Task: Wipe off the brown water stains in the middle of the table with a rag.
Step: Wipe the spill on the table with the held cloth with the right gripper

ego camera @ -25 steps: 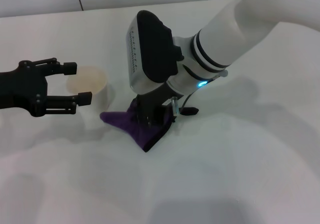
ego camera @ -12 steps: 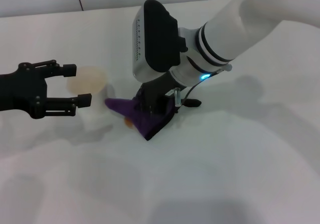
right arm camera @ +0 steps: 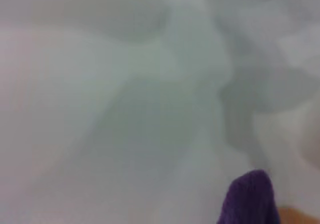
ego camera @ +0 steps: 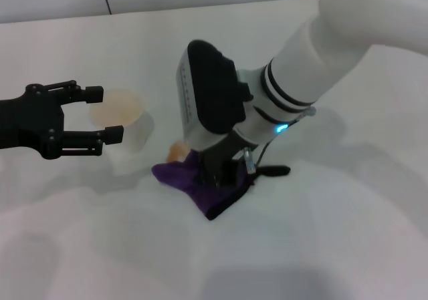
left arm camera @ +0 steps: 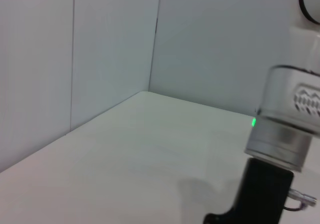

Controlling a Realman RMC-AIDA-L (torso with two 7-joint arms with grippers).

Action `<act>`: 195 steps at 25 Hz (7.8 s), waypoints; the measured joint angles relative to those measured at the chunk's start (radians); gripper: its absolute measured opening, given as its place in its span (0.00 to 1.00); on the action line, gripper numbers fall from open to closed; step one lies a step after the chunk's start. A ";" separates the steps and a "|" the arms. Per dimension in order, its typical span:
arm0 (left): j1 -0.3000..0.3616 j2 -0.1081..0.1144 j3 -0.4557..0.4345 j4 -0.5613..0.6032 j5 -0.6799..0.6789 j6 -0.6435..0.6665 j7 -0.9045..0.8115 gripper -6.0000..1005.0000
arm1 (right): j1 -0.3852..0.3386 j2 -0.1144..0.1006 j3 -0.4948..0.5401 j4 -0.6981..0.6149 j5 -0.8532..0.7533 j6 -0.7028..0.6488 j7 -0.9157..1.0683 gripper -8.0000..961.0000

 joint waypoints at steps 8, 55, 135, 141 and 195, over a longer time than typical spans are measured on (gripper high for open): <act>-0.007 0.000 0.000 0.000 0.000 -0.002 0.002 0.87 | 0.017 0.002 -0.044 -0.011 0.008 -0.036 0.006 0.08; -0.011 0.005 0.000 0.032 -0.008 -0.041 0.004 0.87 | 0.140 0.002 -0.195 0.016 -0.016 0.068 0.100 0.08; -0.002 0.002 0.000 0.040 -0.007 -0.066 0.004 0.87 | 0.043 0.002 -0.118 -0.076 -0.133 0.047 0.070 0.08; -0.004 0.002 0.000 0.040 -0.008 -0.066 0.004 0.87 | 0.042 0.002 -0.095 -0.061 -0.142 0.086 0.099 0.08; 0.040 0.002 -0.002 0.032 -0.049 -0.089 0.000 0.87 | -0.463 -0.016 0.552 -0.228 -0.196 -0.029 -0.071 0.08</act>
